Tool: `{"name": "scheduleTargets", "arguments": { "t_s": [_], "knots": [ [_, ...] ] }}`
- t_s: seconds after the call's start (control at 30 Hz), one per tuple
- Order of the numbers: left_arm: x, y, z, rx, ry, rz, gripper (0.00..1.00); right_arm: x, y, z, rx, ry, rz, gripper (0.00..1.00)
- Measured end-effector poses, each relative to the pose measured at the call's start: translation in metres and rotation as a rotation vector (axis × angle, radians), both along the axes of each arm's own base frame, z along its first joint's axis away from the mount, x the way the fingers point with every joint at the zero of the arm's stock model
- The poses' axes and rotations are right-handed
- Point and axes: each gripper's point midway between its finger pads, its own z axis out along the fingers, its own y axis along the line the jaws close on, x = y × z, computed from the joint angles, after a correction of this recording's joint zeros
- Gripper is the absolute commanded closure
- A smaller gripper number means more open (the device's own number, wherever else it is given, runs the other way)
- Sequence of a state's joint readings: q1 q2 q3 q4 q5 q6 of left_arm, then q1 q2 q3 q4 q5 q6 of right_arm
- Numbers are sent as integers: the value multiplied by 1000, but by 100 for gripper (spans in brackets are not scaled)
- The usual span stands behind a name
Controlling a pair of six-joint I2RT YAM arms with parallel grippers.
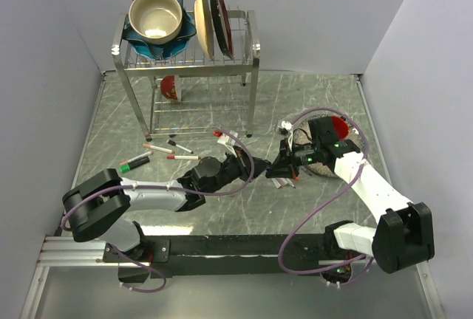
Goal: Open the pen caps
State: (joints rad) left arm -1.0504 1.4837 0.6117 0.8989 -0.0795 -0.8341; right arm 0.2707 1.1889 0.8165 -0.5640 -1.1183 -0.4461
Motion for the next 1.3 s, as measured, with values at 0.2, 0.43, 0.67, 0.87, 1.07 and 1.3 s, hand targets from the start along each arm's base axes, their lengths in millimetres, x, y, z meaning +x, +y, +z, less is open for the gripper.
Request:
{"name": "scheduleTargets", "arguments": {
  "t_s": [0.2, 0.43, 0.67, 0.87, 1.07, 1.3],
  "knots": [
    [-6, 36, 22, -13, -2, 108, 99, -7, 20, 17, 55, -60, 102, 100],
    [28, 172, 109, -310, -63, 564, 99, -4, 17, -11, -83, -23, 85, 100],
    [33, 210, 48, -200, 65, 682, 99, 25, -2, -47, -290, -40, -92, 100],
    [21, 223, -19, 6, 215, 695, 99, 59, -25, -76, -463, -40, -287, 100],
    [4, 236, -53, 114, 313, 695, 99, 77, -48, -101, -609, -25, -407, 94],
    [-9, 245, -85, 177, 380, 691, 99, 81, -61, -117, -698, -13, -445, 84]
  ]
}}
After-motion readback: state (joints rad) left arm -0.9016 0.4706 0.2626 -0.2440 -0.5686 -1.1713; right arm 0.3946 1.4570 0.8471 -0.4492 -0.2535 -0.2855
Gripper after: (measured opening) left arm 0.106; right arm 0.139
